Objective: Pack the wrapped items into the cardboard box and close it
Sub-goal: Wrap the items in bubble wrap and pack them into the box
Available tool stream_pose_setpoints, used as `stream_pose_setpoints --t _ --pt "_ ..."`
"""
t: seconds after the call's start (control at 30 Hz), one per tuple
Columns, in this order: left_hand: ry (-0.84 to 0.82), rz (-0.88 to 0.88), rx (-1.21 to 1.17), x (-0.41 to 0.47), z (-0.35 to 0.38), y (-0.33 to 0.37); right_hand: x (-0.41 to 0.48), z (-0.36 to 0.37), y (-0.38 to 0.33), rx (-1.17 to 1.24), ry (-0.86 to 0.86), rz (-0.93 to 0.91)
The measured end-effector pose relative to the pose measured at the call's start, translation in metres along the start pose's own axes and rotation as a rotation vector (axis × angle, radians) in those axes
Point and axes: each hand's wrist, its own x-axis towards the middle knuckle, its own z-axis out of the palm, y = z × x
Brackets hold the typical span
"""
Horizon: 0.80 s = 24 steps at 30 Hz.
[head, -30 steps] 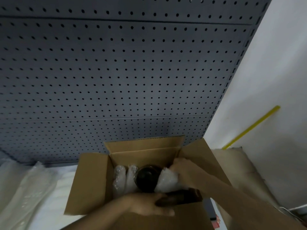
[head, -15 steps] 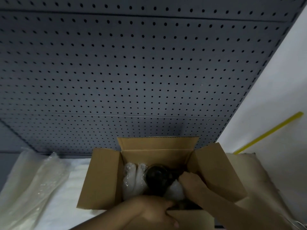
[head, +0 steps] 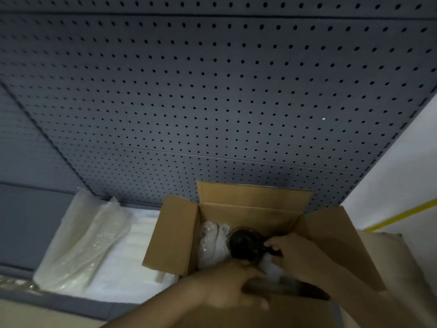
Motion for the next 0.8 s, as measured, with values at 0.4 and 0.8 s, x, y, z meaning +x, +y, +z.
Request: stream_pose_setpoints --t 0.4,0.8 --pt "0.728 -0.191 -0.123 -0.164 -0.104 -0.167 0.000 0.063 -0.236 0.272 0.710 -0.429" --pt "0.564 -0.201 -0.096 -0.275 -0.131 -0.302 0.161 0.177 -0.300 0.586 0.395 0.470"
